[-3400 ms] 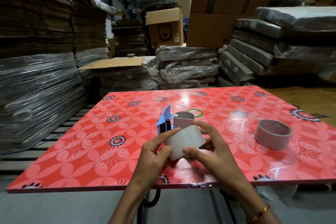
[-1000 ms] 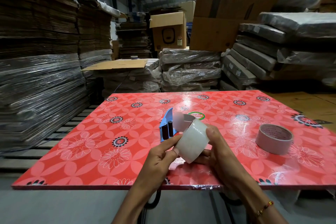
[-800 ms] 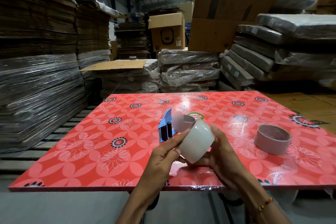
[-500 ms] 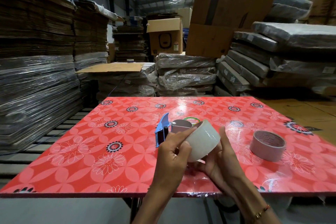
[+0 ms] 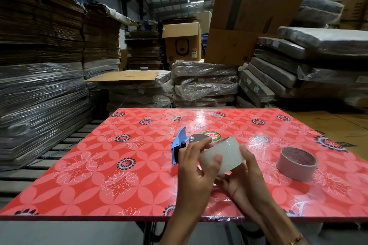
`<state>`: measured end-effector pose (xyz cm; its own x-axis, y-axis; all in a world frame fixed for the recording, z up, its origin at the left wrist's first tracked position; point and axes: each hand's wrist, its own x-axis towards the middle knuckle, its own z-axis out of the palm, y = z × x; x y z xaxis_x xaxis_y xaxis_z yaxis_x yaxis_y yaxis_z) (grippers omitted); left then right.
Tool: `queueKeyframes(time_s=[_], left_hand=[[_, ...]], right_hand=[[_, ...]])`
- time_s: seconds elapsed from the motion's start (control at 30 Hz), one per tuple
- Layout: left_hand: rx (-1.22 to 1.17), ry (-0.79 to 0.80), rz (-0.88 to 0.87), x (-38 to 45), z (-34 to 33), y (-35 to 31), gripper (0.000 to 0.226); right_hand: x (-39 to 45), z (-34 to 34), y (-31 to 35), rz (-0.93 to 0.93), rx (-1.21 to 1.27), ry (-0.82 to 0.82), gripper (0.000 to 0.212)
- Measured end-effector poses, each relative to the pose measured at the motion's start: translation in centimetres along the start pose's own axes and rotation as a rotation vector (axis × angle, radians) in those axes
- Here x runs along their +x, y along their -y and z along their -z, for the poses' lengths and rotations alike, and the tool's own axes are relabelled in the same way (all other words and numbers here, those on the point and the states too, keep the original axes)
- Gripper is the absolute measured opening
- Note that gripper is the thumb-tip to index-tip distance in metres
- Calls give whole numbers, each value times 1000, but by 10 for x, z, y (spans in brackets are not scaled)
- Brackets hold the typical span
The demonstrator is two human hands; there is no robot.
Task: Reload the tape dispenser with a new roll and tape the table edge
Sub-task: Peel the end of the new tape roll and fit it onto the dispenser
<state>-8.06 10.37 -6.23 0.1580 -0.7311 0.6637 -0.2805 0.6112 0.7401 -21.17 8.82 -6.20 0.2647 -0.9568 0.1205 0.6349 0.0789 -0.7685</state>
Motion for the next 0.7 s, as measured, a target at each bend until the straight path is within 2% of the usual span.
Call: queueKeyframes(time_s=[0.07, 0.27, 0.43, 0.53, 0.6, 0.7], left_hand=[[18, -23, -8, -2, -11, -3, 43], [3, -20, -9, 6, -7, 9, 47], [142, -30, -82, 20, 16, 16, 42], [170, -9, -54, 21, 20, 24, 55], [142, 21, -14, 18, 22, 27, 45], [97, 105, 29, 16, 26, 29, 27]], right_hand=[[0, 2, 2, 3, 42, -5, 86], [5, 7, -2, -55, 0, -28, 69], [4, -2, -12, 84, -377, -64, 36], [0, -4, -14, 112, -567, -27, 48], [1, -2, -15, 122, -620, -26, 47], [2, 2, -16, 104, -503, -50, 39]])
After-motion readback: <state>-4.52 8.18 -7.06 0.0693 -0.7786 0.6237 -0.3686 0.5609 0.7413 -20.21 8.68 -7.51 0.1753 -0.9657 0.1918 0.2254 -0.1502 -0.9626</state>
